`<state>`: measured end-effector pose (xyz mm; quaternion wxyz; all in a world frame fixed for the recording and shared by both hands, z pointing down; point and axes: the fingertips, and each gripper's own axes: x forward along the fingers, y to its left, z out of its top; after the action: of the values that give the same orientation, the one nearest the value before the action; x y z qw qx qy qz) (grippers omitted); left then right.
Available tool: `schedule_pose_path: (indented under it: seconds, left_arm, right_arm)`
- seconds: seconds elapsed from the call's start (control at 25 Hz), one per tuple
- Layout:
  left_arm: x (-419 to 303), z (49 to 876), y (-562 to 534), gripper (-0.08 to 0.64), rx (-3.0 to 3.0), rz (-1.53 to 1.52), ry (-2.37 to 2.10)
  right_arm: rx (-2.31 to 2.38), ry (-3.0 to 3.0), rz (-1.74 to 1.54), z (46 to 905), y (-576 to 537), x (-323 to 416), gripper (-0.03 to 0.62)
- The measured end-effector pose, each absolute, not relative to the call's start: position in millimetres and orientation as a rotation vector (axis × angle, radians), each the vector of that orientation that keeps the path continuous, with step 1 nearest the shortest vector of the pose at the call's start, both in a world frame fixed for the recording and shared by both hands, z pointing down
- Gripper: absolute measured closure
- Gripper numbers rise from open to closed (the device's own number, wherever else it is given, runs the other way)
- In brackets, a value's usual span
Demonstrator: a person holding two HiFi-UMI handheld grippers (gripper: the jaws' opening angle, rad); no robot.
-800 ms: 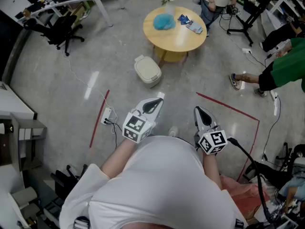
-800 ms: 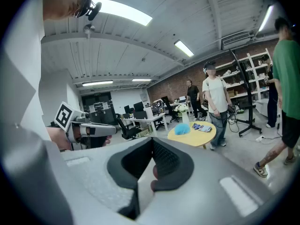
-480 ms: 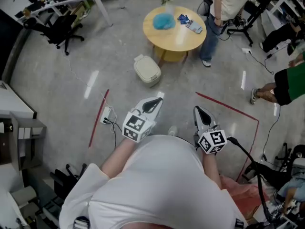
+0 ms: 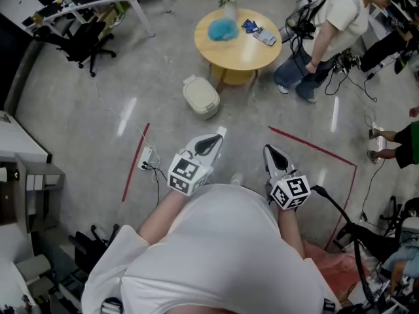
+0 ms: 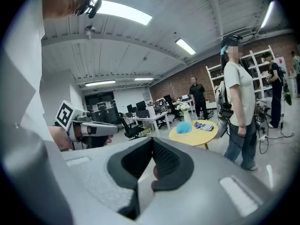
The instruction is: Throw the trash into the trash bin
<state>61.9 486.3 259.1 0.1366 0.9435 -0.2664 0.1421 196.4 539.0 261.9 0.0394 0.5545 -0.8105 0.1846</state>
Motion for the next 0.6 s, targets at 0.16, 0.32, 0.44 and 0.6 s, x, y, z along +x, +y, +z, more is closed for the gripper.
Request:
schedule_pose_path:
  seconds: [0.16,0.32,0.44,0.6]
  left_arm:
    - [69,262,493,0.554,2.723,0.423,-0.776]
    - [79,257,497,0.555,2.712,0.417,-0.812]
    - [87,259,502,0.554,2.699,0.423,-0.832]
    - [99,267,510,0.555,2.683,0.43,-0.864]
  right_arm:
    - [1.684,-2.493,0.578,263,545,202,0.592]
    - [1.675,-2.52,0.594,265,551,213,0.592]
    - [1.659,-2.542,0.617,268,554,224,0.592]
    - [1.62,-2.571,0.632,274,559,238,0.592]
